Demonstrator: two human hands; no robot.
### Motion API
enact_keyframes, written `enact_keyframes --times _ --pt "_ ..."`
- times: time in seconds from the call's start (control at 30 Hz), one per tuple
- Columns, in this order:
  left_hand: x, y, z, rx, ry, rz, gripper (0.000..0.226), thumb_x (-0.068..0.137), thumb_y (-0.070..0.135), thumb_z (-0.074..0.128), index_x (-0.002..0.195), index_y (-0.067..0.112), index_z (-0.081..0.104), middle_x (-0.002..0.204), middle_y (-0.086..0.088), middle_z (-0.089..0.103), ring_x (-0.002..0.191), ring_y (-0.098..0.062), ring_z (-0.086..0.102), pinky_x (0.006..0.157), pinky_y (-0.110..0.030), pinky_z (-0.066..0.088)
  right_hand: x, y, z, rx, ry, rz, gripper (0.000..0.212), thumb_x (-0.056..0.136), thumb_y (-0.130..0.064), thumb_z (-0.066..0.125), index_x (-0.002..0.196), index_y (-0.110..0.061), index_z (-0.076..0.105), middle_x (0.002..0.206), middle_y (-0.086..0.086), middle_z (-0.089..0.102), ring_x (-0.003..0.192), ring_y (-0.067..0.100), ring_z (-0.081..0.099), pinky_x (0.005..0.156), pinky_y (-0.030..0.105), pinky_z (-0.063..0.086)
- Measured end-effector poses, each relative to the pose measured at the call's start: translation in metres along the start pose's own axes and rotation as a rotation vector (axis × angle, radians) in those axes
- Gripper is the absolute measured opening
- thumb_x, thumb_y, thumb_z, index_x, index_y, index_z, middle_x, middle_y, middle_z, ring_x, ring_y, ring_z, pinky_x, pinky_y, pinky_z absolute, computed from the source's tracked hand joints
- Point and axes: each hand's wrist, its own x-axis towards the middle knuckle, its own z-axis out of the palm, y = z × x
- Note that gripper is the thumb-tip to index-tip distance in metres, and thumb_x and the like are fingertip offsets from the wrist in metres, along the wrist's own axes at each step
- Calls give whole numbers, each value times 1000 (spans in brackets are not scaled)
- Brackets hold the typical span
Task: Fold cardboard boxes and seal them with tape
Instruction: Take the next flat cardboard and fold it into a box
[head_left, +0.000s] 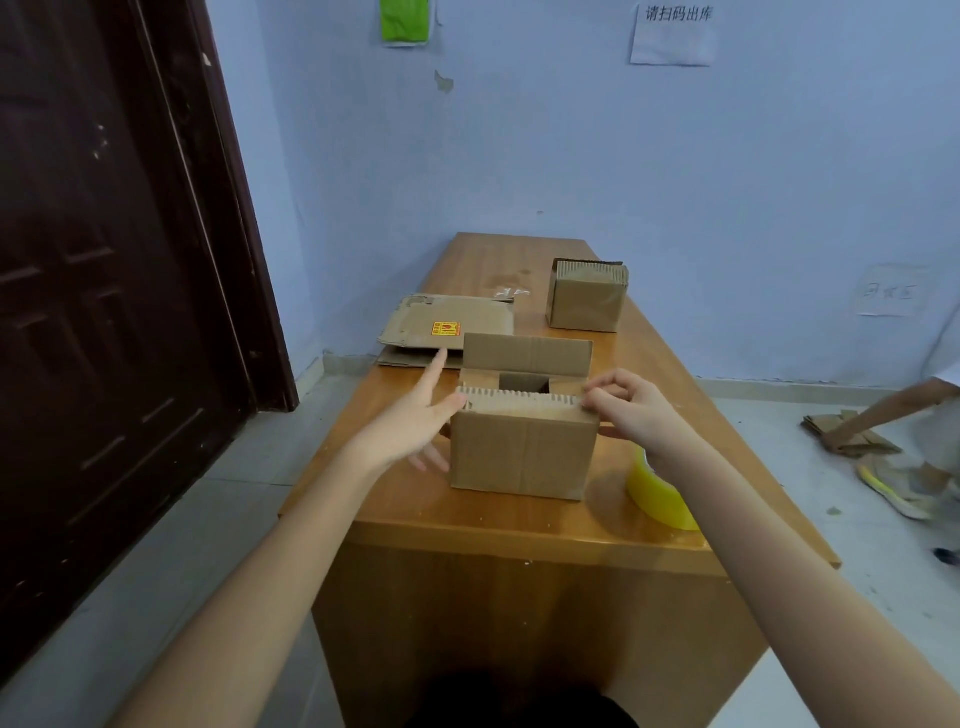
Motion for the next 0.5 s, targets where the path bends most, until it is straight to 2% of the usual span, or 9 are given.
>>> enact_keyframes --times 0.1,0.13,0.17,0.2,0.23,0.27,0.3,0.37,0.5 --pt "8 -2 -6 156 21 -32 81 95 53 39 142 43 -27 96 8 55 79 -27 68 66 -44 56 2 -5 -2 -43 -8 -49 52 85 -18 67 130 -29 42 135 -1 45 117 19 49 98 36 47" --pt "11 -2 -8 187 32 -24 84 95 52 41 142 42 -28 94 11 52 87 -29 64 74 -45 55 3 -7 -1 -62 -15 -76 64 85 -15 67 138 -30 34 143 -3 37 124 19 45 99 36 43" --pt "14 -1 -10 178 38 -8 86 95 49 44 143 41 -27 113 8 53 102 -29 60 82 -43 52 4 -10 -1 -74 -27 -103 73 85 -13 67 144 -30 27 149 -4 32 129 19 41 101 35 40" --pt "15 1 -11 157 38 15 87 96 45 47 143 40 -26 143 2 38 123 -27 49 94 -39 46 5 -12 0 -83 -41 -126 78 86 -10 66 147 -29 22 152 -5 28 133 19 38 103 35 39" --pt "16 2 -11 139 39 48 89 96 41 50 144 40 -24 158 3 9 139 -24 29 106 -38 34 5 -13 1 -87 -52 -145 80 86 -7 65 148 -28 20 153 -4 28 135 18 36 104 35 38" --pt "17 2 -11 132 52 91 89 95 37 52 145 41 -22 159 8 -9 145 -19 10 113 -39 20 6 -14 1 -85 -57 -158 79 86 -5 64 148 -28 20 151 -4 30 134 18 36 104 35 38" --pt "17 1 -11 147 77 141 90 95 34 54 145 43 -20 158 11 -13 146 -17 0 116 -41 10 6 -15 2 -82 -57 -168 77 86 -4 63 147 -29 22 148 -3 34 132 17 38 103 34 38" --pt "15 -1 -9 218 167 256 89 95 30 55 146 42 -17 158 15 -4 145 -12 -1 117 -42 5 4 -15 1 -118 -52 -198 68 87 -5 62 142 -31 32 138 -4 41 124 14 42 101 32 39" --pt "4 -3 9 373 331 487 58 102 17 38 152 24 11 149 18 20 135 4 8 109 -18 -2 0 -12 -3 -302 -49 -302 32 91 -12 57 119 -28 55 121 -8 52 113 7 44 102 31 37"
